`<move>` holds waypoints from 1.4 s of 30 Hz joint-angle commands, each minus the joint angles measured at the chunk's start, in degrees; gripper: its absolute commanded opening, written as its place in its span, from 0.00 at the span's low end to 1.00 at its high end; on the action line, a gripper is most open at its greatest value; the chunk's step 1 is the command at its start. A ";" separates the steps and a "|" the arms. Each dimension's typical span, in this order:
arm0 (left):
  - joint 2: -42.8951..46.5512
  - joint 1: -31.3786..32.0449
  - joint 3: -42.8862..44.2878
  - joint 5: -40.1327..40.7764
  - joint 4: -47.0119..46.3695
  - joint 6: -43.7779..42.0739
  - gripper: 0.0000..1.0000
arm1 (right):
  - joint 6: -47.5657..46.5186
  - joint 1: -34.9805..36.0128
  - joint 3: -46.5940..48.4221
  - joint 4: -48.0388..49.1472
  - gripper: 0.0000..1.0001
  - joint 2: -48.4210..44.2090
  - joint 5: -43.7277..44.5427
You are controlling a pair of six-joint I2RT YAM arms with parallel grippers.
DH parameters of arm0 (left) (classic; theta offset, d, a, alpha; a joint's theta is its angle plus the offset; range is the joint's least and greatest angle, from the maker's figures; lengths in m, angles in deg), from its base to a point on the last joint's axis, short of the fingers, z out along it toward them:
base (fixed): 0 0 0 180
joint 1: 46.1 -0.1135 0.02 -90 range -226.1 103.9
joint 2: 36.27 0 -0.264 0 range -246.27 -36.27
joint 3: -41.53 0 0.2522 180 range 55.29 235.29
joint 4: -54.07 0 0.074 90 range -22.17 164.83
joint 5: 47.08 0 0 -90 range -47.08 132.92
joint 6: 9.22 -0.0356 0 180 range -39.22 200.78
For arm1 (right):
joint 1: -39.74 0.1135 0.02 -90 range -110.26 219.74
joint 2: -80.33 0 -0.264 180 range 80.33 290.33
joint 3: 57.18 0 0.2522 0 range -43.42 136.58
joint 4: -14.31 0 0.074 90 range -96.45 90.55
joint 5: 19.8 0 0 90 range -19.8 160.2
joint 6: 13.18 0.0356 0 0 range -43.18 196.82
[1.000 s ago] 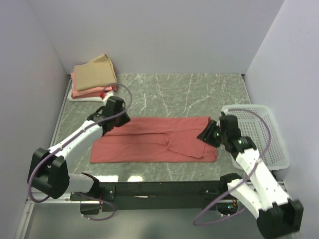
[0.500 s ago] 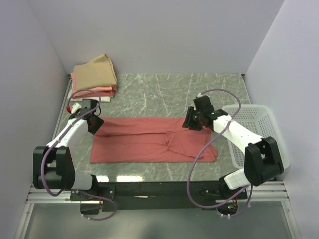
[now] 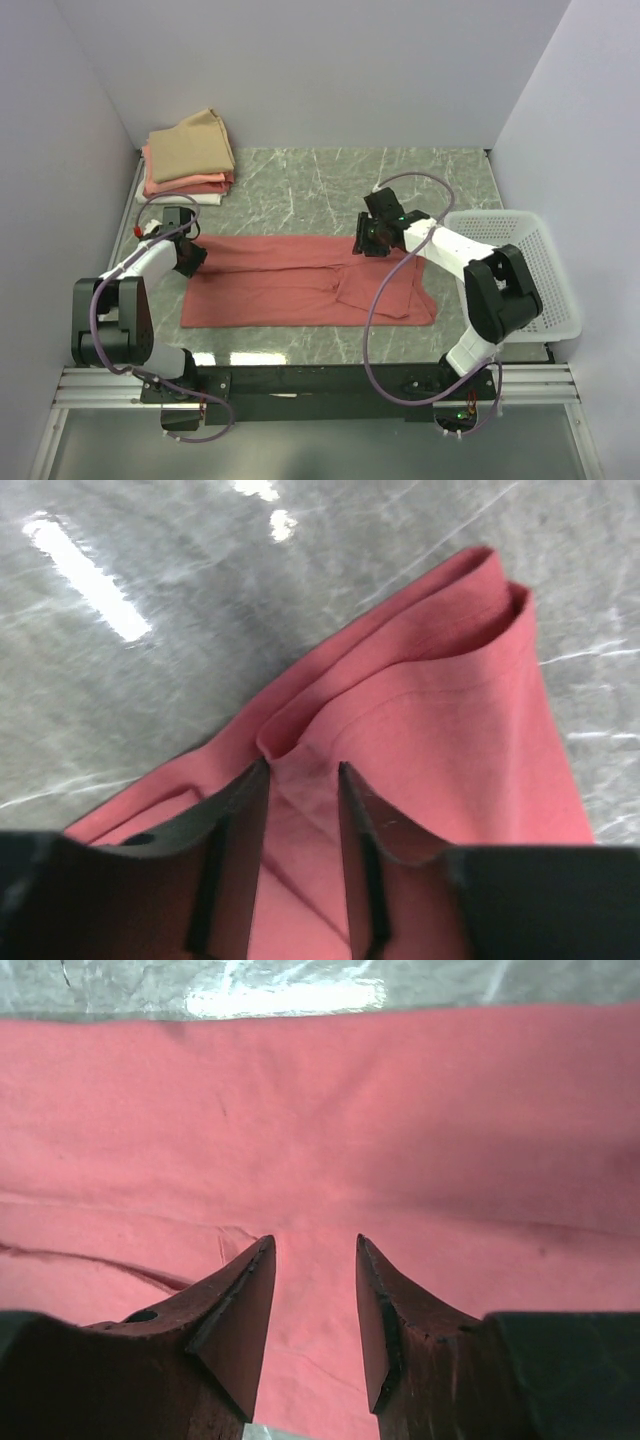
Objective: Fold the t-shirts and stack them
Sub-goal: Fold the tshirt
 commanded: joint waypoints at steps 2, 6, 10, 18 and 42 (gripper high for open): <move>-0.62 -1.01 -0.41 -2.68 -5.25 -0.51 0.34 | -1.65 2.32 3.95 0.59 0.45 2.63 4.89; -1.68 -1.45 0.12 -3.91 -6.31 -1.65 0.15 | -2.26 4.16 5.80 -0.46 0.45 5.35 6.65; -1.33 -1.62 0.47 -4.35 -6.31 -2.36 0.02 | -3.14 6.27 7.38 -0.90 0.45 7.20 8.23; 0.51 -2.06 2.22 -4.97 -4.99 -3.42 0.01 | -4.46 10.58 8.79 -1.26 0.45 8.44 9.82; 1.92 -3.29 3.81 -6.90 -4.46 -5.52 0.01 | -4.11 15.95 10.38 -1.87 0.40 11.87 14.22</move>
